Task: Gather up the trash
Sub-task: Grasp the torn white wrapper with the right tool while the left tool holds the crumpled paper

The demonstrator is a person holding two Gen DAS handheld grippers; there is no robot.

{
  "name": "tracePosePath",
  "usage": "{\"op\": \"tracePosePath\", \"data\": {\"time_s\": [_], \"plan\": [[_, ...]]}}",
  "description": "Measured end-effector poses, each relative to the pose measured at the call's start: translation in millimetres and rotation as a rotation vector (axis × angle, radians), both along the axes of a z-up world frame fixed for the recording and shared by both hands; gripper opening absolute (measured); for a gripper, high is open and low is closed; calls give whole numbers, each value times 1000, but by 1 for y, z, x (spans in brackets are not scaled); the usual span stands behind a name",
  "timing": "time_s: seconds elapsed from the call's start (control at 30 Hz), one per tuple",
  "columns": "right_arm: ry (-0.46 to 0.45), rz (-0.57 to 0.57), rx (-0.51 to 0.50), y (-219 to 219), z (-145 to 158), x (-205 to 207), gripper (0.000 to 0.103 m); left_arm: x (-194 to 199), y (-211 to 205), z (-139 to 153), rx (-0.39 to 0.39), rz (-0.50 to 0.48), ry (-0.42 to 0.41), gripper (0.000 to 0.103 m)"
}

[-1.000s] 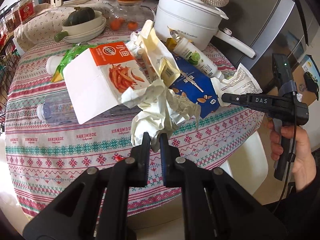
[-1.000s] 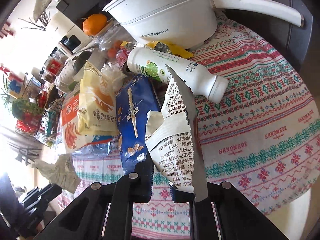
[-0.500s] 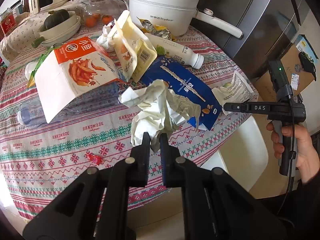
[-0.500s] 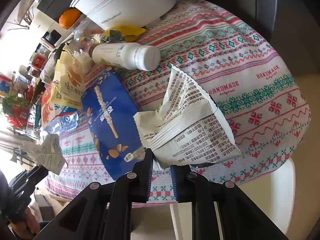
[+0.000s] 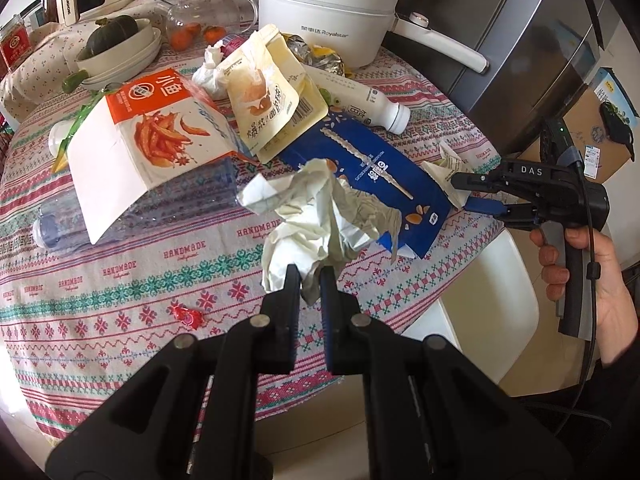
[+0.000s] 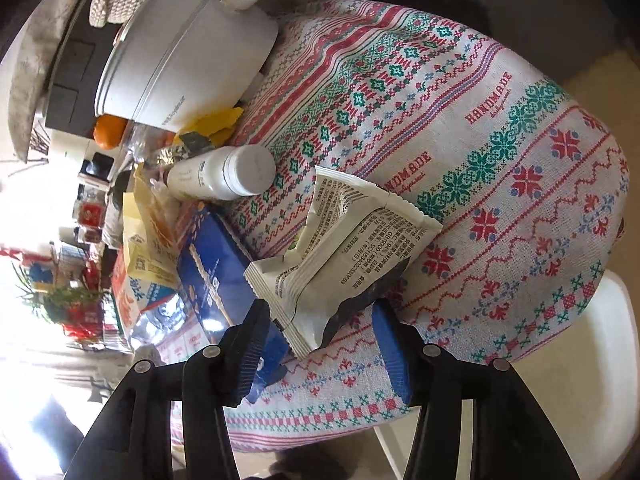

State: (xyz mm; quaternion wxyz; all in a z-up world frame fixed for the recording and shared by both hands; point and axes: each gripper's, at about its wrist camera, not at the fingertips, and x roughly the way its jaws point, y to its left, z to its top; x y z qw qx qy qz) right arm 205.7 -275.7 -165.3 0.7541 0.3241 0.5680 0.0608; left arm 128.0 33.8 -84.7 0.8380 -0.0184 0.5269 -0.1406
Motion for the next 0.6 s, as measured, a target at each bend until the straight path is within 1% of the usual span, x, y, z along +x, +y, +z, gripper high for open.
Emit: {"op": "tracePosePath", "data": {"time_s": [0.03, 0.07, 0.1, 0.13, 0.17, 0.2, 0.33, 0.43, 0.47, 0.5, 0.57, 0.6], "plan": [[2, -16, 14, 1, -2, 1, 54, 0, 0, 0, -1, 1, 0, 11], [0, -37, 30, -1, -4, 1, 51, 0, 0, 0, -1, 1, 0, 11], [-3, -57, 50, -2, -5, 2, 37, 0, 0, 0, -2, 1, 0, 11], [2, -67, 67, 0, -8, 5, 27, 0, 0, 0, -3, 1, 0, 11], [4, -74, 86, 0, -10, 5, 11, -1, 0, 0, -3, 0, 0, 11], [6, -86, 91, -1, -12, 6, 9, -1, 0, 1, -2, -1, 0, 11], [-6, -70, 13, 7, -4, 8, 4, -2, 1, 2, -7, 1, -2, 11], [-42, -26, -41, 14, 14, 6, 3, -3, 2, 5, -10, 0, -7, 11], [-56, -6, -85, 17, 23, 6, 3, -3, 1, 5, -10, -1, -8, 11], [-79, 24, -174, 20, 33, 6, 4, -3, 1, 5, -10, -2, -8, 11], [-124, 83, -390, 32, 51, 5, 9, -2, 1, 4, -8, -3, -7, 11], [-136, 111, -474, 36, 56, 5, 28, -2, 1, 4, -7, -1, -5, 11]]}}
